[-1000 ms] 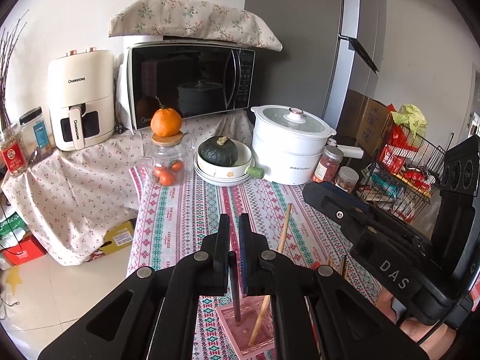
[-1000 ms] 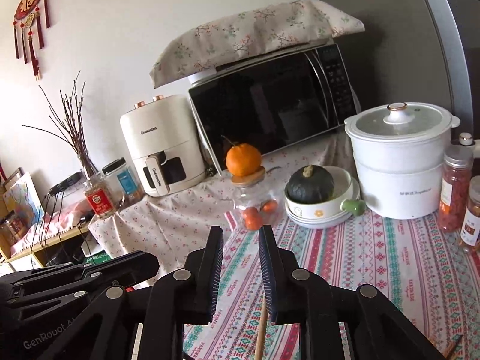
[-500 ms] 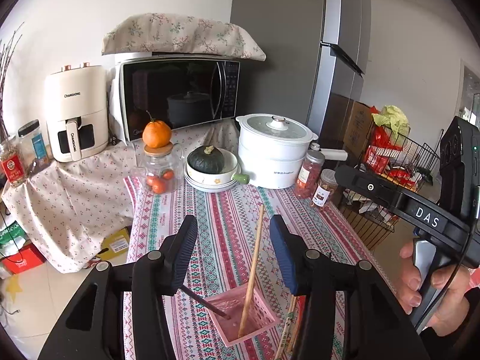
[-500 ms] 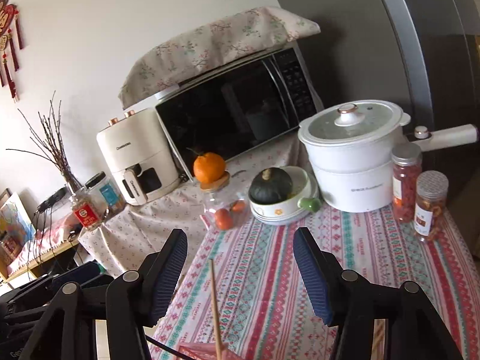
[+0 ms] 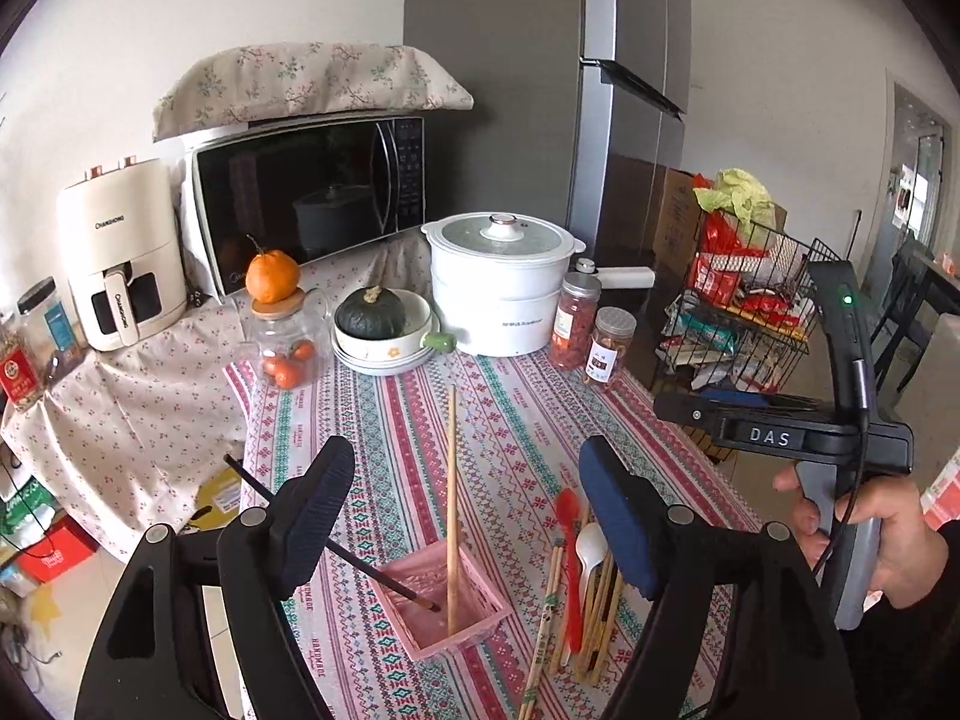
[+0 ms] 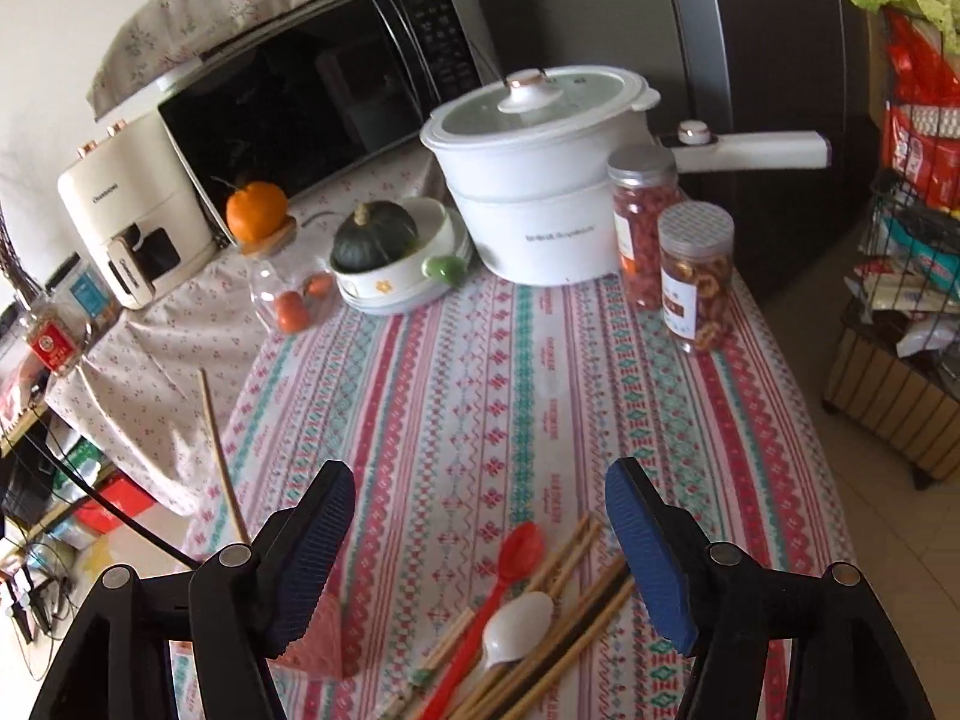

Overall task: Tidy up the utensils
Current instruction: 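Move the left gripper back to the utensils and grasp the red spoon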

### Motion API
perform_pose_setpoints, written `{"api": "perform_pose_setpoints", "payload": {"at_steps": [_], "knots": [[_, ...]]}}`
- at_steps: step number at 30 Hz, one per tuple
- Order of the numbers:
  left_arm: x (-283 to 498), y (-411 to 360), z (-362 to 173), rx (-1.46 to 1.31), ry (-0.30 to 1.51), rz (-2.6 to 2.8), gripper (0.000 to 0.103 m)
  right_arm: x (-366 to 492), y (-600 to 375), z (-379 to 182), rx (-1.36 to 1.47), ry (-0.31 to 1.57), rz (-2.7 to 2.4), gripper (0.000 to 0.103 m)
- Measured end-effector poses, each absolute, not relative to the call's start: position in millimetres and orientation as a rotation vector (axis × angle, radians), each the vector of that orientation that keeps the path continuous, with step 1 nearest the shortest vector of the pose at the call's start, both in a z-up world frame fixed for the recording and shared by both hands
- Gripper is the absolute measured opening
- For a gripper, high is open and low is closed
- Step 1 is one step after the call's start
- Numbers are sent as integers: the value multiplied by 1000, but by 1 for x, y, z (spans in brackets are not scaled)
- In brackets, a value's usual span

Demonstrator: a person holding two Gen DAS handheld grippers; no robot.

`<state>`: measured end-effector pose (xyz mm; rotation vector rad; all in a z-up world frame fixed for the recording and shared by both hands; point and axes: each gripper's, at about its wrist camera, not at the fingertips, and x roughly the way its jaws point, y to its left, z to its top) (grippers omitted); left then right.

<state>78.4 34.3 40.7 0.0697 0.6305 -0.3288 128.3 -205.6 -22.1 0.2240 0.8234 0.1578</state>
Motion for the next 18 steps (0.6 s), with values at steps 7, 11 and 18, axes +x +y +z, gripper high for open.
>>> {"api": "perform_pose_setpoints", "payload": {"at_steps": [7, 11, 18], "knots": [[81, -29, 4, 185, 794, -406, 81, 133, -243, -72, 231, 1068, 56, 74], [89, -70, -15, 233, 866, -438, 81, 127, -272, -83, 222, 1101, -5, 74], [136, -135, -74, 296, 1040, -446, 54, 121, -313, -105, 282, 1178, -44, 74]]}}
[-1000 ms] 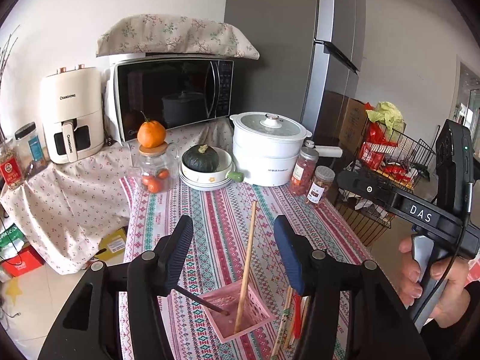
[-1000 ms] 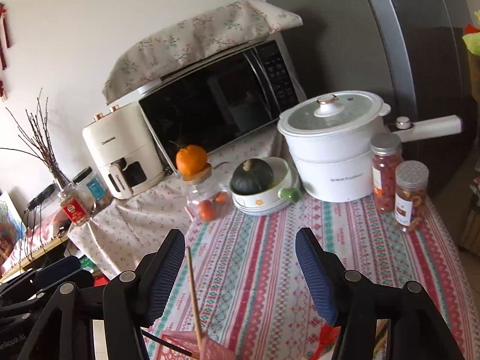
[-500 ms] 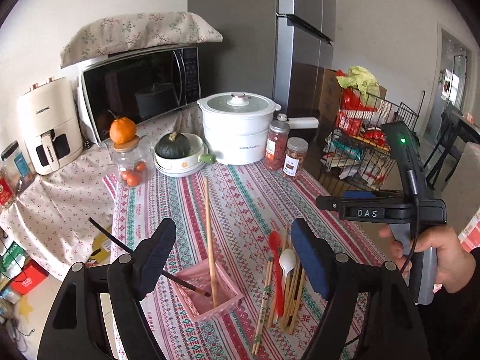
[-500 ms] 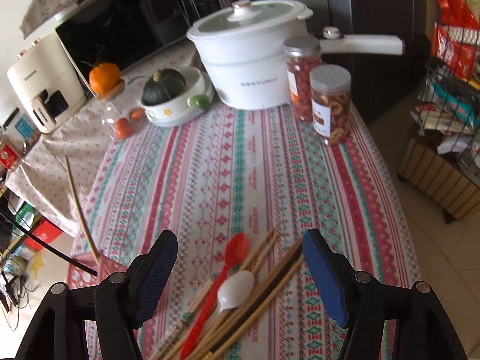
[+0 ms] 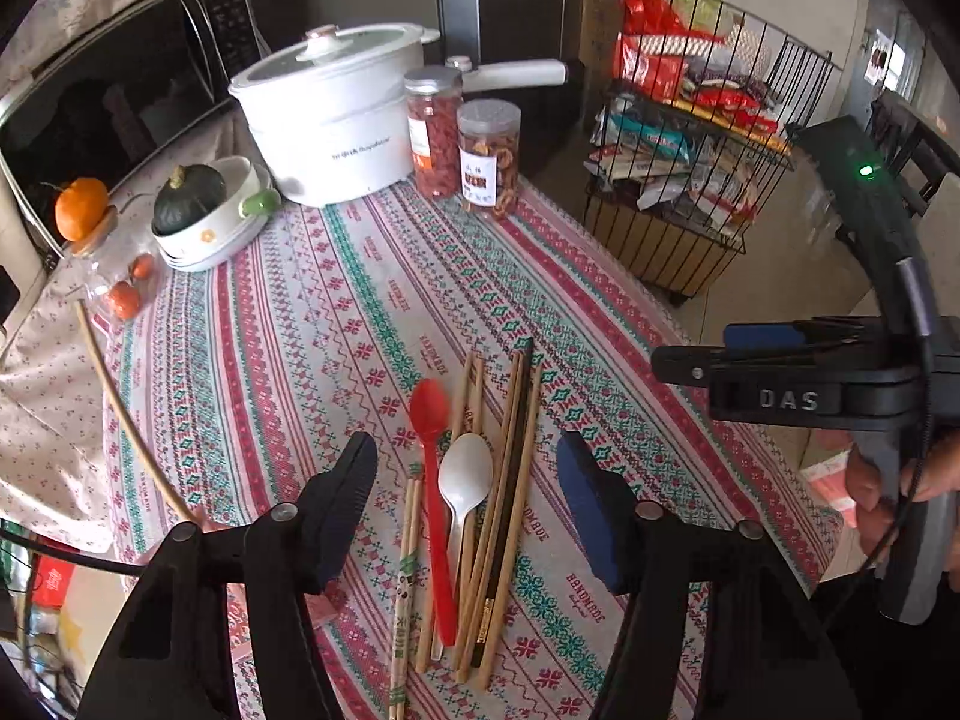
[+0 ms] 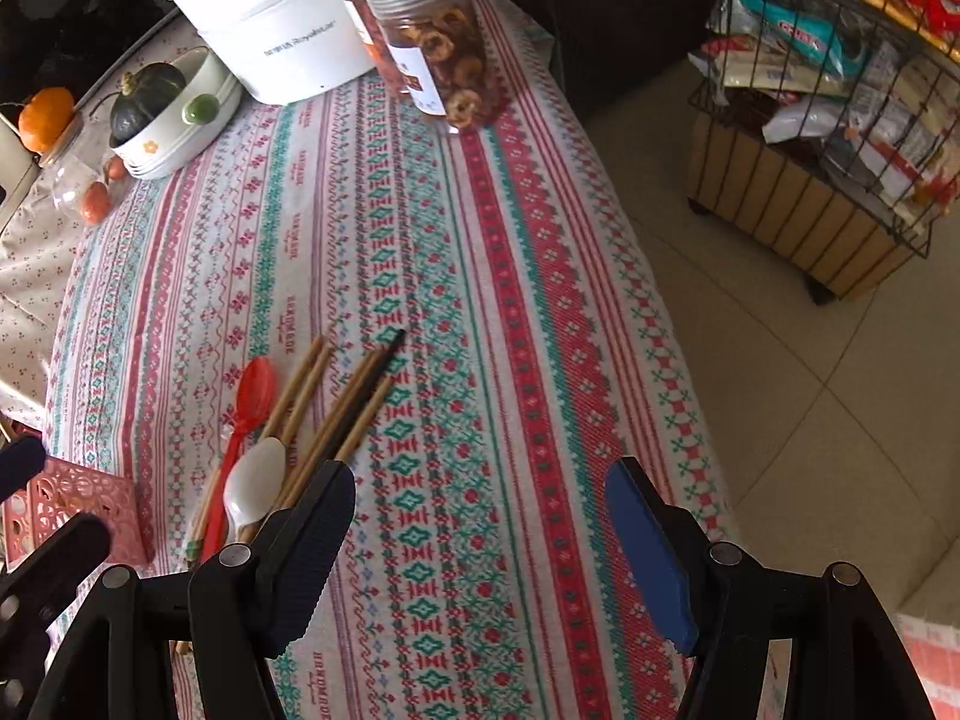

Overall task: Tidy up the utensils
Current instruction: 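Move the left gripper back to the utensils and grasp the red spoon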

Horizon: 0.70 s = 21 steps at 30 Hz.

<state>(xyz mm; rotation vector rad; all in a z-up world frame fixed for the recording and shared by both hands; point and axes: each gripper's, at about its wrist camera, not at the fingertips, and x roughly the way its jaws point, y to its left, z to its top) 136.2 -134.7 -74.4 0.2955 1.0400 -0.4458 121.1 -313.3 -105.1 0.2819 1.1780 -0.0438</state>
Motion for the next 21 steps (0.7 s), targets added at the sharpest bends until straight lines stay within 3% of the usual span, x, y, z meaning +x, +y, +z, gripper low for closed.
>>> {"api": "perform_pose_setpoints", "payload": {"at_steps": [3, 8, 21], "knots": [[157, -144, -115, 304, 1169, -444, 36, 121, -317, -111, 295, 1202, -30, 74], [176, -144, -157, 275, 1282, -435, 26, 121, -320, -117, 285, 1222, -17, 74], [194, -154, -178, 350, 1350, -449, 32, 124, -318, -122, 282, 1237, -19, 74]]}}
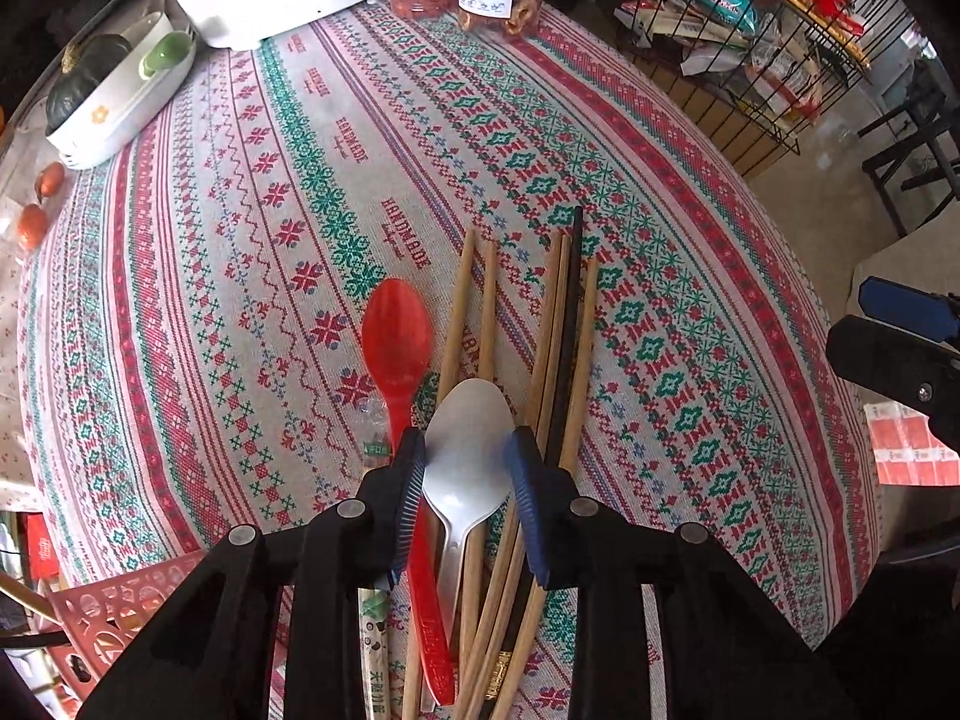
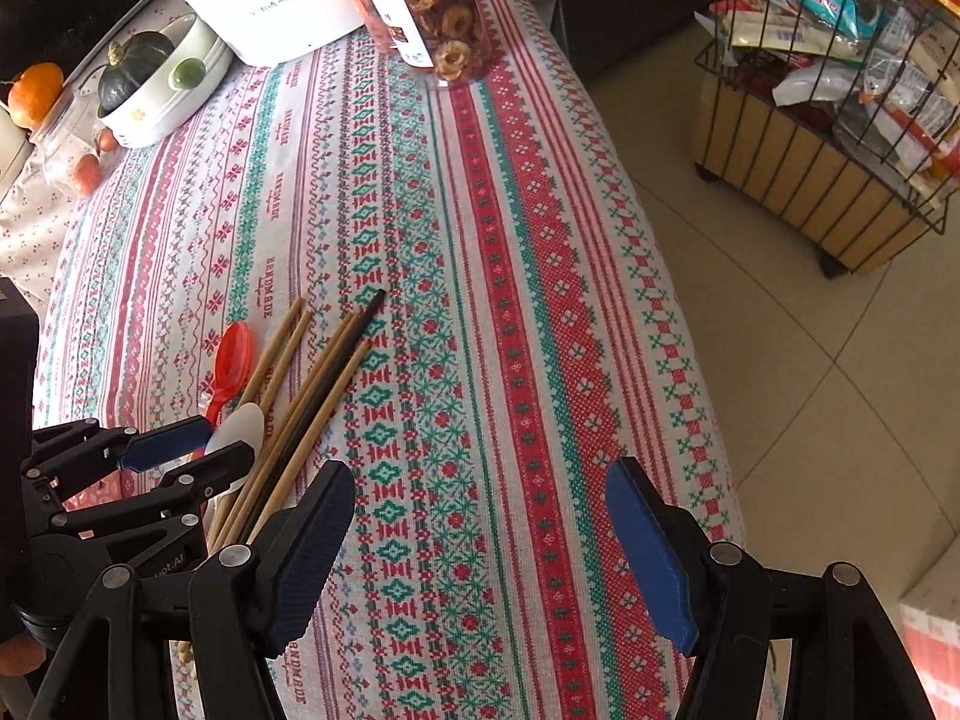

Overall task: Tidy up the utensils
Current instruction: 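Move the left gripper back to the utensils and grasp the red spoon, then lift the red spoon with the left gripper while the right gripper grasps another wooden chopstick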

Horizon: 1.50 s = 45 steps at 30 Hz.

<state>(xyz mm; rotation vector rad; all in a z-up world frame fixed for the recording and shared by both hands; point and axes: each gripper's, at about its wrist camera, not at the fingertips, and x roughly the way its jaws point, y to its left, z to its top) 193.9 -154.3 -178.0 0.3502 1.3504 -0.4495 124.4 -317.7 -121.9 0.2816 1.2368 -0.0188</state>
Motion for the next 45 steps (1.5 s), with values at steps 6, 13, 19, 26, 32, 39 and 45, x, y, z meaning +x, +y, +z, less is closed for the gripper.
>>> {"api": "perform_pose_setpoints", "payload": {"at_steps": [6, 13, 19, 26, 32, 39, 45], "knots": [[199, -162, -180, 418, 1359, -461, 33, 126, -320, -125, 294, 1244, -26, 74], [195, -156, -176, 389, 1325, -460, 22, 124, -322, -125, 301, 1244, -21, 74], [184, -135, -151, 306, 1269, -463, 0, 125, -322, -125, 306, 1242, -23, 74], [186, -127, -148, 239, 1299, -444, 1, 129, -316, -130, 322, 1260, -8, 74], [212, -133, -164, 219, 1320, -381, 1, 133, -316, -134, 319, 1273, -15, 74], [233, -139, -183, 222, 1345, -327, 25, 134, -320, -138, 315, 1282, -24, 74], [239, -141, -177, 211, 1312, -322, 53, 136, -323, -142, 312, 1293, -34, 74]]}}
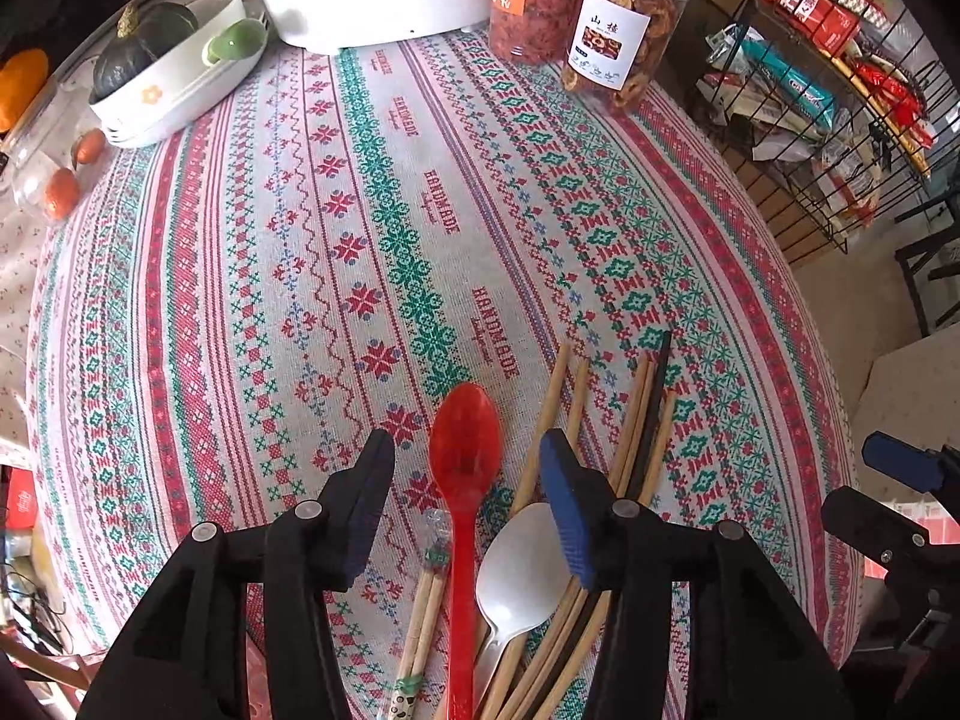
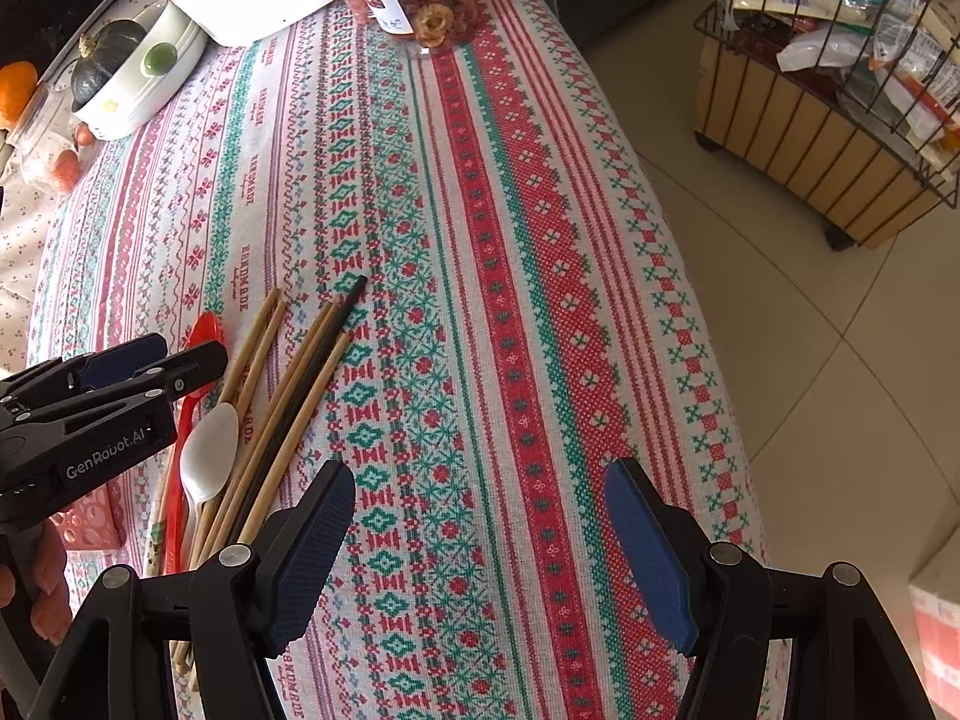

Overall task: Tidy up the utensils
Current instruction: 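Lift the red spoon with the left gripper while the right gripper grasps another wooden chopstick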

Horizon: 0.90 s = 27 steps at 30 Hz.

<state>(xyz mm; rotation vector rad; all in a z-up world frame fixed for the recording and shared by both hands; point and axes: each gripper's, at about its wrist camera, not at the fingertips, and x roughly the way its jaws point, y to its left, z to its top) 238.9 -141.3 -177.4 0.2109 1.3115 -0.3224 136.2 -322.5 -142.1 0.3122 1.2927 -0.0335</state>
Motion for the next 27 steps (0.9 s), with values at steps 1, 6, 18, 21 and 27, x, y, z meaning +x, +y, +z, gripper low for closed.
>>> {"api": "perform_pose_setpoints", "payload": {"at_steps": [1, 6, 18, 21, 27], "knots": [[242, -142, -179, 213, 1312, -320, 53, 137, -322, -143, 312, 1294, -33, 74], [253, -139, -194, 165, 1354, -291, 43, 137, -319, -144, 303, 1301, -29, 74], [216, -119, -138, 114, 1153, -362, 27, 153, -303, -146, 309, 1286, 17, 74], [190, -110, -108, 114, 1062, -405, 27, 163, -293, -153, 331, 1295, 37, 65], [142, -82, -54, 117, 909, -458, 27, 184, -268, -176, 325, 1361, 62, 41]]}}
